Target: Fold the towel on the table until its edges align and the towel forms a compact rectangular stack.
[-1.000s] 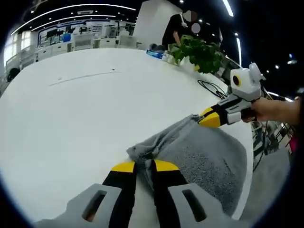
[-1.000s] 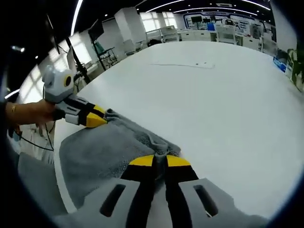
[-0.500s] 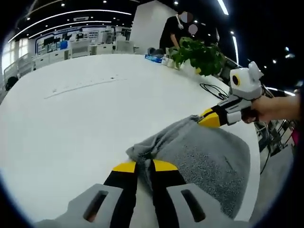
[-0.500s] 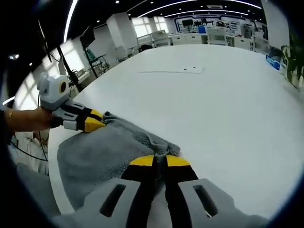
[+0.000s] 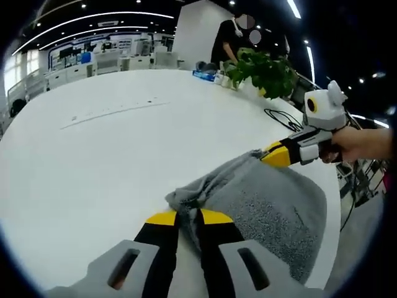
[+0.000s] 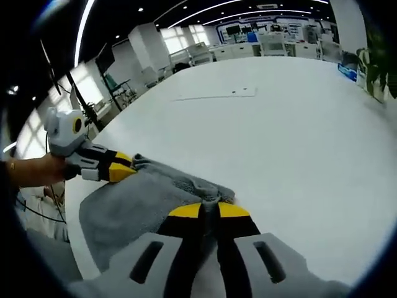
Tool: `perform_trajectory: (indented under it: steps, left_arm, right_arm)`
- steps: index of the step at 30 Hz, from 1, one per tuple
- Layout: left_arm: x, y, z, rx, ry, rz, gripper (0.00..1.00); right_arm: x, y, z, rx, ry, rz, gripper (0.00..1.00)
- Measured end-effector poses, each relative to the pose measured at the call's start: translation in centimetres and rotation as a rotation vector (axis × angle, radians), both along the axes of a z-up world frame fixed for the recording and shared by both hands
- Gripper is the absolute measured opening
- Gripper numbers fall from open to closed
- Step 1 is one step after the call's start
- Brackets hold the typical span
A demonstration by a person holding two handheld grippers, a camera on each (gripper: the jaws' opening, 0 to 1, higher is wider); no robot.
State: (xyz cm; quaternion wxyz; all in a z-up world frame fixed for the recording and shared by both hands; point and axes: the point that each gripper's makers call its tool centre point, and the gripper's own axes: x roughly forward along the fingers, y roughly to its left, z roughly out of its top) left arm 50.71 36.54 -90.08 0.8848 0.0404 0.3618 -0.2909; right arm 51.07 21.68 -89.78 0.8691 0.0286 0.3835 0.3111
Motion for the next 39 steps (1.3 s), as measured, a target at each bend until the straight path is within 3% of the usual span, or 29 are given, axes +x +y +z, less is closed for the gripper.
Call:
perform_trajectory:
  steps: [3,7,12,14,15,18,23,26,29,33,35,39]
  left_arm:
    - [-0.1,0.2,0.8,-0.007,-0.017,0.004,0.15]
    - [-0.3,0.6,2.5,-0.069,-0.029,-0.003,0.23]
    - [0.1,1.6,4.9,-0.06,-0.072,-0.015,0.23]
    - [0.1,1.4,6.1,-0.098,-0.084,-0.007,0.24]
    - [-0.8,0.3,6.6,-0.123,-0.075,-0.085,0.24]
    - [-2.3,0.0,6.9,-0.041,-0.089,-0.163,0.26]
    - [-4.0,0.0,8.8,-0.097,-0.096,-0.15,0.35]
    - [-5.0,0.3,10.7,-0.119,-0.148,-0.182,0.4]
    - [-5.9,0.9,12.4,-0.156,-0.178,-0.16,0.45]
    - [-7.6,1.1,13.1,-0.163,-0.204,-0.153,0.49]
    - [-8.8,0.8,13.5,-0.157,-0.252,-0.172,0.48]
    - [-10.9,0.5,13.3,-0.187,-0.245,-0.155,0.51]
  right_arm:
    - [0.2,0.1,0.9,0.026,-0.05,0.004,0.07]
    - [0.2,-0.2,2.0,0.065,-0.067,-0.012,0.09]
    - [0.4,-0.4,4.0,0.085,-0.11,-0.007,0.11]
    - [0.3,-0.3,5.1,0.113,-0.138,0.001,0.13]
    - [0.2,-0.2,5.3,0.118,-0.144,0.009,0.13]
    - [-0.5,-0.1,6.0,0.117,-0.149,0.029,0.2]
    - [-2.0,-0.1,7.1,0.112,-0.165,0.055,0.27]
    - [-3.5,-0.2,8.4,0.176,-0.162,0.047,0.31]
    - [-4.8,-0.9,8.8,0.169,-0.174,0.052,0.35]
    - [-6.7,-1.9,9.4,0.17,-0.186,0.053,0.38]
    - [-7.6,-2.4,9.7,0.184,-0.176,0.037,0.38]
    - [-9.6,-3.0,10.1,0.193,-0.18,0.029,0.38]
